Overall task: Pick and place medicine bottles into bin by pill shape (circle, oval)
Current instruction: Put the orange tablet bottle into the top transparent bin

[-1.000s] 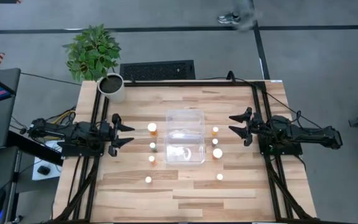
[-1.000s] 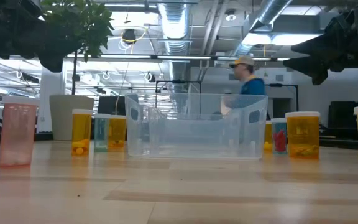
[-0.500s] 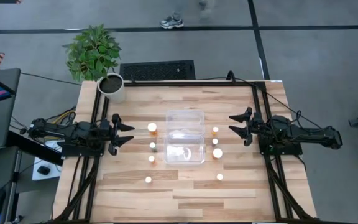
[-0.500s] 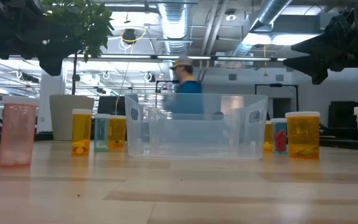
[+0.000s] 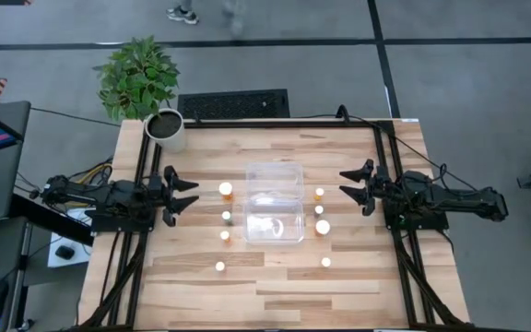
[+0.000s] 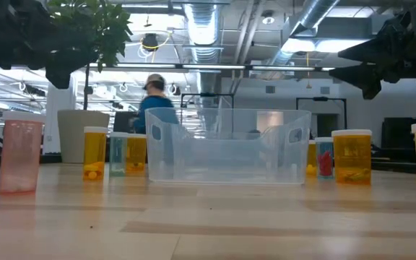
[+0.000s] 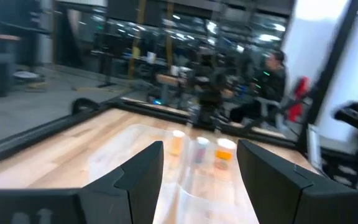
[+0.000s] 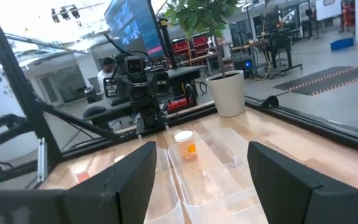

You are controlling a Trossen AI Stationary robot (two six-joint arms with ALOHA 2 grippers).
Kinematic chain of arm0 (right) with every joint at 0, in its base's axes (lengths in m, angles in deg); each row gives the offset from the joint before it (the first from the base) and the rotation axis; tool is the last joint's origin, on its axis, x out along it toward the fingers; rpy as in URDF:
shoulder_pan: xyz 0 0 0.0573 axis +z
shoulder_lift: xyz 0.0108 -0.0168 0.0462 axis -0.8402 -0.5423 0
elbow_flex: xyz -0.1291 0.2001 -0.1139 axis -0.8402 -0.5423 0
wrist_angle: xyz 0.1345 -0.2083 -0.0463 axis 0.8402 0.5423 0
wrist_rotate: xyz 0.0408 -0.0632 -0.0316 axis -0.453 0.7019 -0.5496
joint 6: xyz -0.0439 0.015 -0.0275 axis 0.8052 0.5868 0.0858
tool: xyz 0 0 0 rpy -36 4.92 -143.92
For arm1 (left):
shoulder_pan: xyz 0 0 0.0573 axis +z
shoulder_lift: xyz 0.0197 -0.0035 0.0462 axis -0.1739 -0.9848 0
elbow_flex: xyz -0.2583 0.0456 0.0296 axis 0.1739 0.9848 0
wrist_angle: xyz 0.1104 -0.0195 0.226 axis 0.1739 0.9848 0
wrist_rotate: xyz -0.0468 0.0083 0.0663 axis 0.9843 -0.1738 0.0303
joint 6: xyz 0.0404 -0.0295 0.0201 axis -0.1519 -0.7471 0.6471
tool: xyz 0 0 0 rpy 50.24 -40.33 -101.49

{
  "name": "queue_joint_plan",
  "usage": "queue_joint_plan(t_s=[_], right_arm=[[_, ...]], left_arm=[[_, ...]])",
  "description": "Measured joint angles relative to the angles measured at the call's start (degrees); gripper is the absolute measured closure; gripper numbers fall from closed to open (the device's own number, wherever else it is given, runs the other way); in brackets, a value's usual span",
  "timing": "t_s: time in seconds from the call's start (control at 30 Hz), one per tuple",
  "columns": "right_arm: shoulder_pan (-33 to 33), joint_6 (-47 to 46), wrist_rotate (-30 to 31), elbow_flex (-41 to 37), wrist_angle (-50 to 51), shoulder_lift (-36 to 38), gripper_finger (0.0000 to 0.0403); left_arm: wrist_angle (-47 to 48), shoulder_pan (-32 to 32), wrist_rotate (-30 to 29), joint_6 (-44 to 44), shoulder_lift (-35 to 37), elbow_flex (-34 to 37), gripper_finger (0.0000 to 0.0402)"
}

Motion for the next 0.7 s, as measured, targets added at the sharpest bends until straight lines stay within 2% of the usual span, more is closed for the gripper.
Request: queue_joint_plan(t_s=[0.07,0.27,0.53,0.7], right_arm=[[-0.21,-0.17,0.00,0.66,0.31,-0.03,0.0137],[-0.19,0.78,4.61,5.01,1.58,-0.31,0.0137],[-0.19,2.38,13.34,13.64,15.77,-7.87,0.0137],[-0.19,1.36,14.22,16.90,22.43,-16.22,0.0137]], left_arm=[[-0.90,0.00,-2.52,-0.46,-0.02,0.01,0.0203],[-2.75,0.02,-2.56,0.86,-0.50,-2.21,0.0191],[-2.26,0.02,-3.72,0.91,-3.72,-6.31,0.0098],[-1.57,0.02,-3.39,0.68,-5.83,-7.39,0.0073]])
